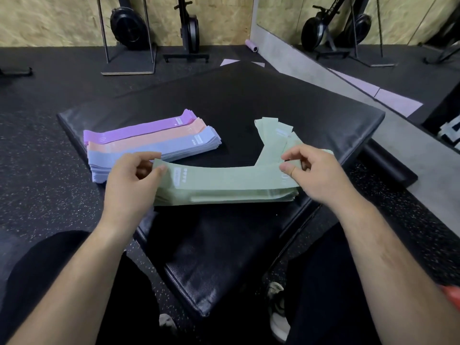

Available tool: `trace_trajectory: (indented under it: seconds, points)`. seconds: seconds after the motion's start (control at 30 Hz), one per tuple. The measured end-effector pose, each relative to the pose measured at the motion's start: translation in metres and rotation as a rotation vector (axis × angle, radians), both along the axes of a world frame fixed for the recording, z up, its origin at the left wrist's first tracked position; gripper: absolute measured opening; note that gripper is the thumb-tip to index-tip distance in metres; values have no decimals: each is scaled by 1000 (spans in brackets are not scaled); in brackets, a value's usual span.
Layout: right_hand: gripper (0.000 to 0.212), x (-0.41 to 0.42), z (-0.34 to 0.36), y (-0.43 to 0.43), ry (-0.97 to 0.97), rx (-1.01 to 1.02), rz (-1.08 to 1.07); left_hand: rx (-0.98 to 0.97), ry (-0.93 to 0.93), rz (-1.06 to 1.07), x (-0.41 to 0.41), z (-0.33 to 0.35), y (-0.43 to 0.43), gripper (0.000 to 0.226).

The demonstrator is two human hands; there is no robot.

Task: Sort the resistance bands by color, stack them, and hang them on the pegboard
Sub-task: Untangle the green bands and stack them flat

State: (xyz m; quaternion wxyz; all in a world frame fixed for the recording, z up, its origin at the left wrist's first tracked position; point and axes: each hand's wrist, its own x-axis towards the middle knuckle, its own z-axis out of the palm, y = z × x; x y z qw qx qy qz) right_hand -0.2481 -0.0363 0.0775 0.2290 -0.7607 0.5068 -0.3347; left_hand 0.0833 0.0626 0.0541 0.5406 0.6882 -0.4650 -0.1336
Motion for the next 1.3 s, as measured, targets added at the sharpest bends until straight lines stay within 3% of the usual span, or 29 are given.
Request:
trace_trajectory:
  seconds: [0.2, 0.3, 0.47, 0.57, 0.7, 0.9, 0.97, 1.03, 1.13, 1.2, 1.3]
  points:
    - [6, 3, -10, 1, 258, -32, 57, 86, -314, -54, -3, -11, -2, 24]
    - [7, 4, -14, 0, 309, -34, 63, 126, -435, -71, -2, -17, -2, 28]
    - [10, 7, -16, 0, 341, -30, 68, 70, -803, -17, -20, -19, -1, 29]
    - [9, 10, -15, -1, 357, -70, 48, 42, -751, -259, -48, -21, -4, 34]
    - [20, 22, -15, -7, 457, -121, 7, 143, -789, -486, -75, -34, -9, 53]
    - [72, 42, -10, -28, 637, 139, 225, 159, -799, -506, -81, -43, -19, 46]
    - [66, 46, -12, -34, 662, 164, 242, 150, -791, -495, -81, -44, -19, 46]
    - [44, 46, -12, -38, 636, 141, 241, 140, -783, -483, -81, -45, -19, 46]
    - [25, 41, -9, -44, 448, 67, 122, 132, -779, -471, -82, -46, -20, 46]
    - [23, 39, -6, -47, 343, 7, 20, 132, -794, -461, -82, -46, -21, 47]
    - [37, 34, -4, -44, 249, 8, 32, 146, -800, -455, -81, -46, -25, 48]
